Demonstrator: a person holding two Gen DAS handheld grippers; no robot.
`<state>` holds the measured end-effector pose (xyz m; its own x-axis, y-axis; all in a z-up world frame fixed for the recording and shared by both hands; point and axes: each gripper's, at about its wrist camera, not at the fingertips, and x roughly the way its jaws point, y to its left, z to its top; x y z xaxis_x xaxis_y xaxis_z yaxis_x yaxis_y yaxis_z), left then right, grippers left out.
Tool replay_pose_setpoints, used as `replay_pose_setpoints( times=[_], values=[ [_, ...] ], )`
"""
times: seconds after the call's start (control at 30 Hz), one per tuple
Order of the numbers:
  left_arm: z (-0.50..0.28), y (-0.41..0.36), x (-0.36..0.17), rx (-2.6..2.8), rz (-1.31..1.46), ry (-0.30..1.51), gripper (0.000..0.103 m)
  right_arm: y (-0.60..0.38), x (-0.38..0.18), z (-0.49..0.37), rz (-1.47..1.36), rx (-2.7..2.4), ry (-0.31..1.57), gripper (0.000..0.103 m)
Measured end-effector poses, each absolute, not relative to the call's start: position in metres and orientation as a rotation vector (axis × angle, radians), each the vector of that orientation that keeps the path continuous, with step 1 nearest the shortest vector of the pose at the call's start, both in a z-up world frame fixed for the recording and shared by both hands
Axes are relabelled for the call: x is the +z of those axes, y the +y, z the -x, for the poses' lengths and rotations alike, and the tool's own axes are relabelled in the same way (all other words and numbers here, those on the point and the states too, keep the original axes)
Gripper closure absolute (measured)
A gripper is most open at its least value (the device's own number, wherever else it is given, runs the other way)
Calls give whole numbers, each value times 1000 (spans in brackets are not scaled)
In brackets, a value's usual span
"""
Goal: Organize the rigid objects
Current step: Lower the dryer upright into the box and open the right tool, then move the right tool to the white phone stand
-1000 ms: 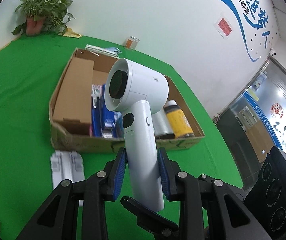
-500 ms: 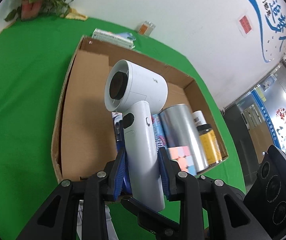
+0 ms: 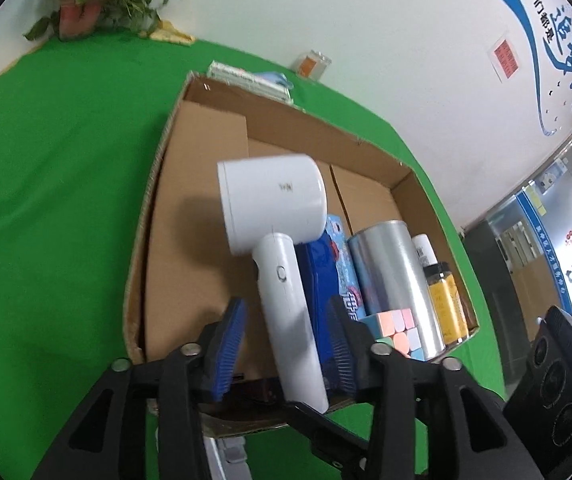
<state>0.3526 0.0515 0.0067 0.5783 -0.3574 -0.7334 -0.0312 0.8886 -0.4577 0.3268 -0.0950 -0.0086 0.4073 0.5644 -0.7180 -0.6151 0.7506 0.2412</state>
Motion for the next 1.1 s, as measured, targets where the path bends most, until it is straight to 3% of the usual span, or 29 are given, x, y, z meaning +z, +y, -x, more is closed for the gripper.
replay_pose_setpoints(
  times=[0.07,0.13,0.23,0.27,0.43,0.53,0.8,0.87,0.93,1.1],
  values=[
    [-342,52,12,-182,436,909,44,-99,-4,-317,71,739,835,59],
    [-331,55,20,-152,409,868,36,-106,1,-306,71,740,792,44],
    [-309,62,34,-79,352,784,14,-116,3,-290,90,726,737,21],
    [-297,65,40,-41,331,732,0,-119,3,-285,98,721,724,21],
    [-251,69,50,47,234,654,1,-124,-1,-273,133,731,680,22],
    [-233,73,33,82,233,726,1,-124,-5,-268,119,765,711,37],
    [-221,86,-53,-54,479,998,3,-105,-63,-237,131,953,967,36],
    [-218,88,-70,-73,525,1036,8,-107,-68,-235,110,964,999,34],
    [-209,86,-72,-83,517,995,8,-113,-69,-236,99,951,997,21],
    [-208,70,-76,-187,533,1017,16,-135,-72,-244,50,915,995,18]
  ],
)
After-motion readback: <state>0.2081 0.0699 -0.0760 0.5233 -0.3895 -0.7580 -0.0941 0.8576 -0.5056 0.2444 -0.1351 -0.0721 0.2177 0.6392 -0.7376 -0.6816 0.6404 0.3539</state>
